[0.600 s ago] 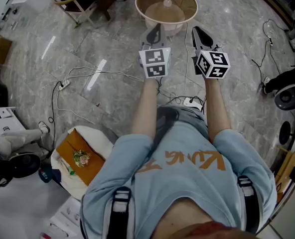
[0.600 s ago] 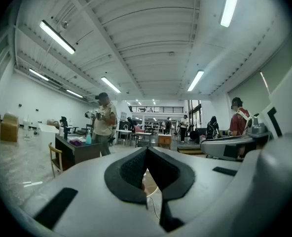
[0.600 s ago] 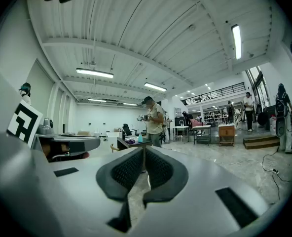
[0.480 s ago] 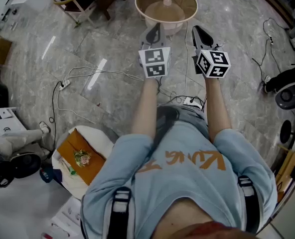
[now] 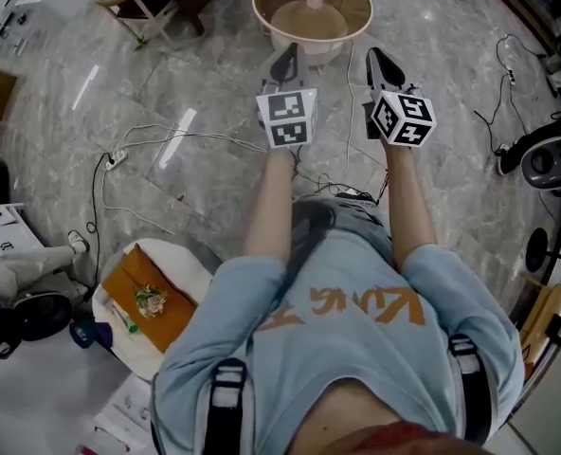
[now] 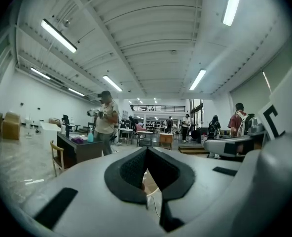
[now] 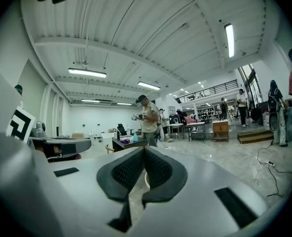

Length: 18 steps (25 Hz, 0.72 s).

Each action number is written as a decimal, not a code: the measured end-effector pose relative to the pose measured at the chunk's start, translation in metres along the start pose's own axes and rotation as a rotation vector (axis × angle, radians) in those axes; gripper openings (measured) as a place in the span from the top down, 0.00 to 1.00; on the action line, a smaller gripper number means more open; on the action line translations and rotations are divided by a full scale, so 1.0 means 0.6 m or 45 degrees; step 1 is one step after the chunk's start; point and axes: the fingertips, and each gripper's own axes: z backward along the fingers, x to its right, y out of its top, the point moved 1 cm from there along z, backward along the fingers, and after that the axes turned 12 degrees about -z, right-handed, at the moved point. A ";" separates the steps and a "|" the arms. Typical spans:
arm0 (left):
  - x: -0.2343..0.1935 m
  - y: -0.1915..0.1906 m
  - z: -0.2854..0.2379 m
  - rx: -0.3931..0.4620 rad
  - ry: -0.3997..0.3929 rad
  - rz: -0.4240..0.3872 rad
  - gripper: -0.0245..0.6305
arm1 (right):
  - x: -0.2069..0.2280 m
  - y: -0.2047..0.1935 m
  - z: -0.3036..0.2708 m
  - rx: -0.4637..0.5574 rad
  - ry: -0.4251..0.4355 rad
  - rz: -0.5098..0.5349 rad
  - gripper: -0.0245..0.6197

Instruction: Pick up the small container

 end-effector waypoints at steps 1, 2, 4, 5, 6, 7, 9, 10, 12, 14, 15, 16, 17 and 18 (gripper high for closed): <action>-0.005 -0.002 0.000 -0.003 0.006 0.007 0.93 | 0.001 -0.001 -0.002 0.001 -0.006 -0.009 0.94; -0.009 -0.004 0.000 -0.006 0.011 0.013 0.93 | 0.000 -0.002 -0.005 -0.002 -0.007 -0.010 0.94; -0.017 -0.011 0.000 -0.012 0.020 0.023 0.93 | -0.004 -0.007 -0.008 -0.015 -0.002 0.000 0.94; -0.019 -0.013 0.000 -0.016 0.023 0.027 0.93 | -0.006 -0.010 -0.009 -0.022 0.000 0.002 0.94; -0.022 -0.015 -0.001 -0.019 0.024 0.030 0.93 | -0.008 -0.013 -0.011 -0.029 0.002 0.003 0.94; -0.023 -0.016 -0.003 -0.024 0.023 0.032 0.93 | -0.008 -0.016 -0.014 -0.036 0.002 0.004 0.94; -0.024 -0.022 -0.007 -0.034 0.017 0.035 0.93 | -0.005 -0.022 -0.019 -0.052 -0.001 0.006 0.94; -0.024 -0.024 -0.009 -0.037 0.014 0.036 0.93 | -0.003 -0.024 -0.021 -0.058 -0.004 0.005 0.94; -0.028 -0.028 -0.008 -0.039 0.016 0.043 0.93 | -0.001 -0.027 -0.024 -0.066 -0.009 0.001 0.94; -0.037 -0.028 -0.009 -0.041 0.029 0.060 0.93 | -0.006 -0.024 -0.027 -0.071 -0.001 0.007 0.94; -0.040 -0.028 -0.011 -0.044 0.035 0.070 0.93 | -0.008 -0.023 -0.029 -0.075 0.004 0.015 0.94; -0.042 -0.029 -0.014 -0.046 0.039 0.078 0.93 | -0.008 -0.021 -0.031 -0.080 0.007 0.023 0.94; -0.043 -0.030 -0.017 -0.050 0.041 0.087 0.93 | -0.007 -0.020 -0.032 -0.086 0.008 0.030 0.94; -0.044 -0.033 -0.019 -0.058 0.044 0.096 0.93 | -0.005 -0.020 -0.034 -0.090 0.006 0.035 0.94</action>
